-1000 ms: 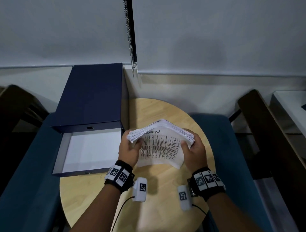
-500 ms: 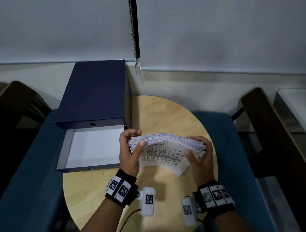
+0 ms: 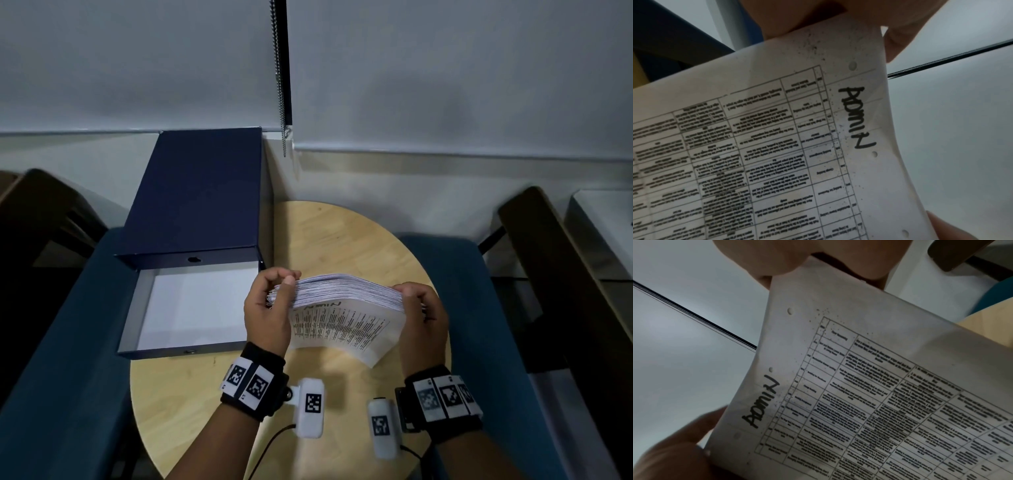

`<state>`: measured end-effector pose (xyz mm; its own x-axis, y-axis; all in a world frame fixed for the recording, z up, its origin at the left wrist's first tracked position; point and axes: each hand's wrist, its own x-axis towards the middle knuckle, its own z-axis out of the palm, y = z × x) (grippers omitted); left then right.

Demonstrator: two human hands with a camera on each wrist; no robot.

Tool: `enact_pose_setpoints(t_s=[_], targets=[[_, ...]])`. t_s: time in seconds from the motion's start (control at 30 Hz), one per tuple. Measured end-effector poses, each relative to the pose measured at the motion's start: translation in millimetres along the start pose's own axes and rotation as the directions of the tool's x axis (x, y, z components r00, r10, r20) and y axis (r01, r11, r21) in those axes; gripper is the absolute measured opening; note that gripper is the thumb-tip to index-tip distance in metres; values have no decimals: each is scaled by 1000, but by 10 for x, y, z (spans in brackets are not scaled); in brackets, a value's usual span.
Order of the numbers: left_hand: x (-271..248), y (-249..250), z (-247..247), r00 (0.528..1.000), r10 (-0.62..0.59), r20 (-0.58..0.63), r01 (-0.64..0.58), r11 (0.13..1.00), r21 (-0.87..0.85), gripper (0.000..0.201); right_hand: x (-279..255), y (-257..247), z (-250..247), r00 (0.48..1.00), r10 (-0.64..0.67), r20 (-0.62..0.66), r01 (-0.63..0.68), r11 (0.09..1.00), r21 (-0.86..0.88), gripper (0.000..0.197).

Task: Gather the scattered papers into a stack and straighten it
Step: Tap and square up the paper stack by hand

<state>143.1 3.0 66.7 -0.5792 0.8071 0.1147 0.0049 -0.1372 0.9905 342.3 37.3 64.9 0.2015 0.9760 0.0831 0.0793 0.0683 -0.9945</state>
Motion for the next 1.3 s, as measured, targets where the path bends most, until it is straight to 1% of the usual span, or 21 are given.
enact_pose_setpoints(t_s=[0.03, 0.1, 0.17, 0.2, 0.23, 0.27, 0.3, 0.37, 0.4, 0.47, 0.5, 0.57, 0.67, 0.77, 0.87, 0.97, 1.03, 1.1, 1.17, 1.2, 1.3], targets=[[7, -7, 1, 1000, -1, -8, 1, 1000, 14, 13, 3, 0, 2, 1000, -11, 5, 11, 1000, 4, 21], [17, -13, 5, 999, -26, -23, 26, 999, -23, 15, 10, -6, 6, 1000, -22, 11, 22, 1000, 7, 20], [15, -20, 14, 999, -44, -10, 43, 996, -81, 24, 16, -24, 4, 999, -28, 24, 28, 999, 17, 21], [18, -30, 7, 999, -46, 17, 48, 991, -123, 32, 22, -21, 0, 998, -49, 43, 48, 998, 34, 24], [19, -52, -21, 997, -49, 55, 58, 982, -182, 44, 24, -4, -15, 994, -80, 74, 75, 995, 65, 28], [37, -101, -75, 994, -56, 92, 76, 970, -231, 60, 23, 30, -42, 988, -106, 113, 95, 990, 103, 38], [55, -164, -140, 989, -59, 138, 91, 968, -236, 74, 17, 81, -78, 981, -118, 153, 98, 986, 134, 54], [46, -302, -282, 965, -70, 251, 105, 986, -128, 99, -18, 231, -160, 964, -112, 240, 83, 988, 129, 84], [18, -366, -340, 945, -97, 312, 123, 990, -65, 109, -44, 294, -187, 954, -107, 279, 76, 990, 120, 91], [-42, -470, -404, 890, -186, 417, 190, 981, 31, 117, -68, 399, -215, 935, -74, 347, 32, 992, 125, 92], [-38, -507, -420, 878, -214, 429, 210, 976, 58, 117, -69, 423, -217, 931, -54, 362, 5, 991, 136, 89], [73, -534, -417, 885, -220, 411, 203, 976, 84, 115, -8, 426, -207, 936, -34, 351, -19, 989, 146, 85], [300, -458, -306, 868, -225, 442, 202, 974, 98, 112, 124, 367, -162, 939, -13, 345, -29, 993, 116, 80], [389, -457, -217, 861, -215, 460, 231, 973, 20, 109, 191, 364, -128, 938, 41, 343, -63, 997, 53, 84], [436, -482, -152, 855, -224, 467, 263, 964, -20, 96, 222, 386, -96, 939, 123, 322, -123, 992, -21, 80], [437, -507, -66, 876, -223, 428, 245, 969, 3, 88, 240, 391, -8, 938, 122, 324, -102, 992, -78, 74], [440, -542, -46, 906, -234, 353, 245, 969, 15, 72, 263, 406, 37, 951, 115, 286, -92, 991, -93, 64], [446, -587, -57, 932, -203, 300, 186, 979, 82, 49, 264, 415, 65, 957, 97, 275, -58, 987, -149, 45], [429, -596, -57, 942, -170, 288, 128, 979, 160, 30, 235, 462, 78, 962, 58, 266, -8, 983, -185, 32], [397, -571, -43, 949, -151, 278, 102, 978, 183, 25, 213, 461, 81, 965, 35, 259, 18, 980, -197, 28], [245, -516, -22, 972, -48, 228, 4, 982, 188, 20, 173, 440, 105, 966, -36, 254, 82, 982, -173, 24]])
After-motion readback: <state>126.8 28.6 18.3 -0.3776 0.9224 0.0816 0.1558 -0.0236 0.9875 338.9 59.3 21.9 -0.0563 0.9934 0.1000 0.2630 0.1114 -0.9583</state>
